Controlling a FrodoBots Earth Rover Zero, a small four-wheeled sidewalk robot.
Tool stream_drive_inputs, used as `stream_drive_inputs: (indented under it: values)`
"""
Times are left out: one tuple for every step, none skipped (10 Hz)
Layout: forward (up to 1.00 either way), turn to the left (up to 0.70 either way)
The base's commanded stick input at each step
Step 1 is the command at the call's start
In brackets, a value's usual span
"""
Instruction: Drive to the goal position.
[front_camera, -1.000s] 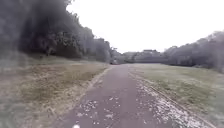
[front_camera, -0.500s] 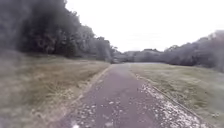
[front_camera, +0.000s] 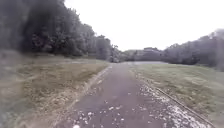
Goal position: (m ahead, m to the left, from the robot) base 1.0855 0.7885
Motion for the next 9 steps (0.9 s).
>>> stream_drive_inputs:
  values:
    - [0.45,-0.18]
    - [0.45,-0.14]
    - [0.45,-0.11]
    - [0.45,-0.07]
    - [0.45,-0.04]
    - [0.45,0.0]
    - [0.45,0.0]
    - [0.45,0.0]
    - [0.45,0.0]
